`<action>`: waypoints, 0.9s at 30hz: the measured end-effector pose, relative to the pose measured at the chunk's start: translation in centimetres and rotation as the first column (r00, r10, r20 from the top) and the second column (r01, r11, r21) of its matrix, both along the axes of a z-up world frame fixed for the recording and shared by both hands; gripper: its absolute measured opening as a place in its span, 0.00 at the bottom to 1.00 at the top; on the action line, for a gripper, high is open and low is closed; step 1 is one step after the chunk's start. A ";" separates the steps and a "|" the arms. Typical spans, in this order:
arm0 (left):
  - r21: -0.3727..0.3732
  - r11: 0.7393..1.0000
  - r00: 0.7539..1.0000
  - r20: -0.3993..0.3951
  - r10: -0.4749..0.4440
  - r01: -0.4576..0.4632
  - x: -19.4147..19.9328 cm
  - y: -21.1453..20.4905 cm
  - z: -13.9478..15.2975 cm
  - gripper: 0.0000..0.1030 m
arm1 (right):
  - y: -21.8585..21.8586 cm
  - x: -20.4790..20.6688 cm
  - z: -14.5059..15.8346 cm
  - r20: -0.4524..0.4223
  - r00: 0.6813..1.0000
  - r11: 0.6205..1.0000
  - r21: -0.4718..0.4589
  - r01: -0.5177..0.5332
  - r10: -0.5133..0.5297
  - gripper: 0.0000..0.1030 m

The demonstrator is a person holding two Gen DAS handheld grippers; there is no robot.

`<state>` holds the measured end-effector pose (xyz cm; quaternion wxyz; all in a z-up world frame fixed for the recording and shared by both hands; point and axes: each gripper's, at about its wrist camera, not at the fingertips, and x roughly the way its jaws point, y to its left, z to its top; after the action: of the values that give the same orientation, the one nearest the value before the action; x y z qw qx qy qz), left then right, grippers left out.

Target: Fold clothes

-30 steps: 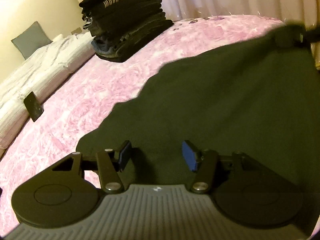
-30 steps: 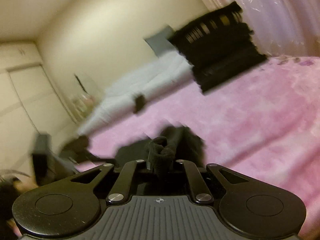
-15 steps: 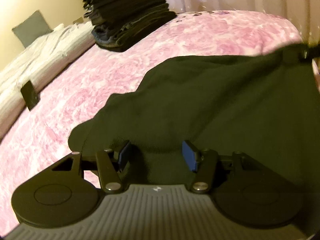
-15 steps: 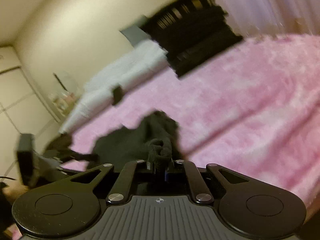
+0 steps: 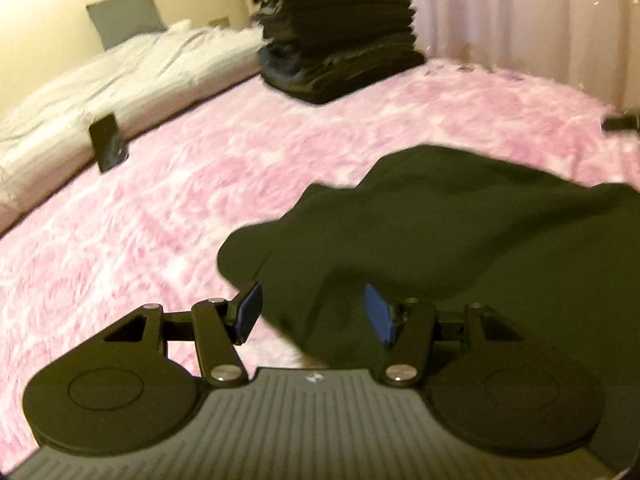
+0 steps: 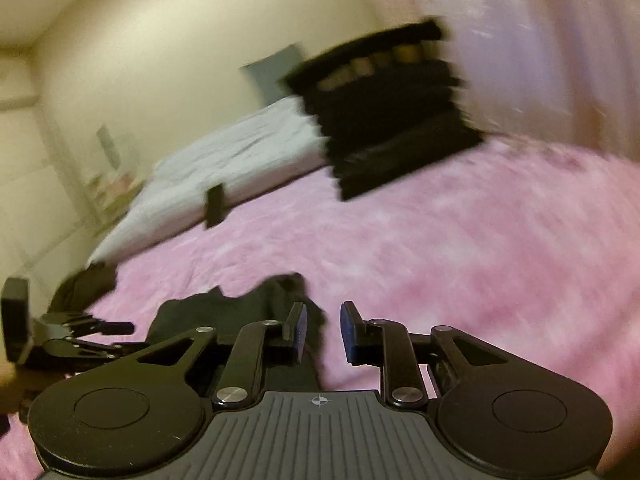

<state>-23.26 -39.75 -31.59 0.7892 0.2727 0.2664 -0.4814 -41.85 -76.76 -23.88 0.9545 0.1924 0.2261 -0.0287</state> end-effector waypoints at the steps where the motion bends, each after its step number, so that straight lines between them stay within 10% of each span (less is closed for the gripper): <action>1: 0.013 1.000 1.000 -0.013 0.000 0.000 0.4 -0.2 -0.6 0.51 | 0.2 2.0 0.3 -0.019 0.998 0.998 -0.022 -0.058 0.057 0.23; 4: 0.013 1.000 0.999 -0.051 -0.006 0.007 1.2 -0.6 -1.4 0.51 | 0.9 8.5 0.0 -0.089 0.985 0.984 -0.080 -0.158 0.151 0.64; 9: -0.066 0.997 0.992 -0.129 0.019 -0.028 2.5 0.3 -1.1 0.51 | 0.0 17.8 -3.2 -0.224 0.939 0.965 0.038 -0.258 0.260 0.65; 14: -0.092 0.995 0.987 -0.162 0.018 -0.034 3.0 0.7 -1.6 0.51 | -0.4 21.9 -5.4 -0.318 0.891 0.945 0.147 -0.293 0.326 0.13; 17: -0.141 0.989 0.989 -0.146 0.016 -0.037 2.9 1.0 -1.1 0.51 | 0.1 20.6 -3.7 -0.212 0.927 0.949 0.010 -0.314 0.309 0.00; 19: -0.141 0.990 0.991 -0.132 0.002 -0.020 2.9 0.7 -1.1 0.52 | 0.2 20.2 -3.5 -0.182 0.948 0.950 -0.125 -0.285 0.260 0.00; 25: -0.072 0.997 0.993 -0.118 -0.020 0.012 3.4 -0.6 -2.3 0.59 | -1.3 19.3 -5.0 -0.264 0.947 0.965 -0.132 -0.225 0.185 0.02; 27: -0.071 0.997 0.993 -0.116 -0.009 0.001 3.3 -0.2 -2.1 0.59 | -0.8 17.1 -3.6 -0.230 0.956 0.965 -0.143 -0.219 0.183 0.18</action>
<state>-19.92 -39.99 -33.68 0.7803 0.2167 0.2941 -0.5076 -24.78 -77.60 -27.51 0.9352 0.0833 0.3430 0.0294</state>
